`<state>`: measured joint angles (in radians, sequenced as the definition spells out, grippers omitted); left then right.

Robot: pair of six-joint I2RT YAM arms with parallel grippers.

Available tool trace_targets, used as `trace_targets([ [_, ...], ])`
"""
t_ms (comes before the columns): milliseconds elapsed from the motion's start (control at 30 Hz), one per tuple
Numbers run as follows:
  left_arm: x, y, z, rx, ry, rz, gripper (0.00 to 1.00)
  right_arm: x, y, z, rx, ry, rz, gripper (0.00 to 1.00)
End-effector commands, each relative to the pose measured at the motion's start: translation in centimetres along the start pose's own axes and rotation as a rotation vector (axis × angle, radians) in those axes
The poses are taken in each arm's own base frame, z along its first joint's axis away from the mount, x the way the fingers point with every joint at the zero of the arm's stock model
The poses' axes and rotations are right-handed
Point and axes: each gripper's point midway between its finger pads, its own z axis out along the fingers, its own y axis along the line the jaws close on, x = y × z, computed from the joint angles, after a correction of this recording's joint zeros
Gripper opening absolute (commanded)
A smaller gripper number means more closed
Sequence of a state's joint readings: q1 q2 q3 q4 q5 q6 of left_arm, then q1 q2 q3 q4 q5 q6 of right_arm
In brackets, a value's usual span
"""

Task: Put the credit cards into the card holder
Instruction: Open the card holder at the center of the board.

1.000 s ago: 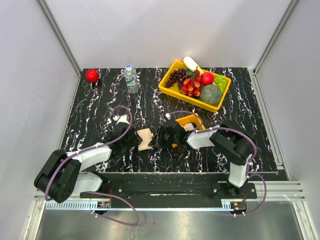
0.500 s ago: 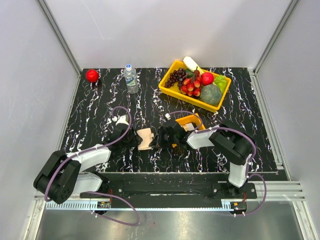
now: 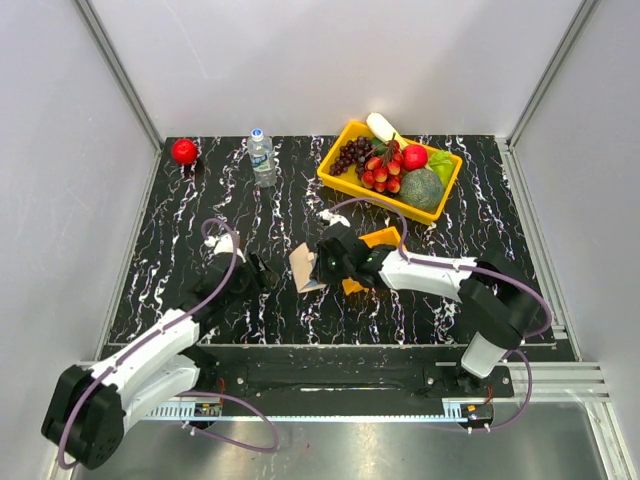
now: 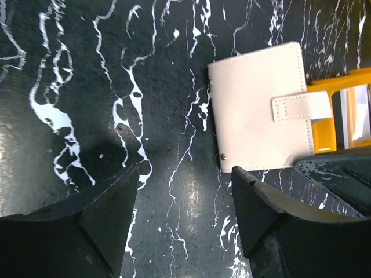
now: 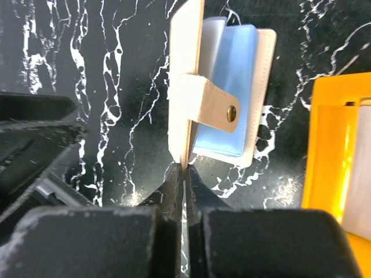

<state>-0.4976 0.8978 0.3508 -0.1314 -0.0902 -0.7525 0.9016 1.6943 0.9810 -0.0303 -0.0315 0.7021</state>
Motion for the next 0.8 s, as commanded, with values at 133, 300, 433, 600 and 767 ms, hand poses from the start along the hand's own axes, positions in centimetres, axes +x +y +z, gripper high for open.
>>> trace_targets([
  [133,-1.5,2.6,-1.5,-0.086,-0.08,-0.03,0.71,-1.5,-0.7,-3.8,0.291,-0.061,-0.372,0.0],
  [300,-2.0,3.4,-1.7,-0.111,-0.091,-0.048,0.71,0.8,1.7,-2.5,0.301,0.007,-0.506,0.0],
  [433,-2.1,3.8,-1.7,-0.125,-0.09,-0.06,0.72,4.4,3.8,-0.5,0.286,0.08,-0.575,0.0],
  [600,-1.8,4.7,-1.6,-0.151,-0.084,-0.087,0.72,8.9,6.0,2.3,0.236,0.172,-0.598,0.0],
  [767,-1.0,6.1,-1.4,-0.191,-0.07,-0.145,0.73,9.1,8.0,2.1,0.171,0.153,-0.572,0.2],
])
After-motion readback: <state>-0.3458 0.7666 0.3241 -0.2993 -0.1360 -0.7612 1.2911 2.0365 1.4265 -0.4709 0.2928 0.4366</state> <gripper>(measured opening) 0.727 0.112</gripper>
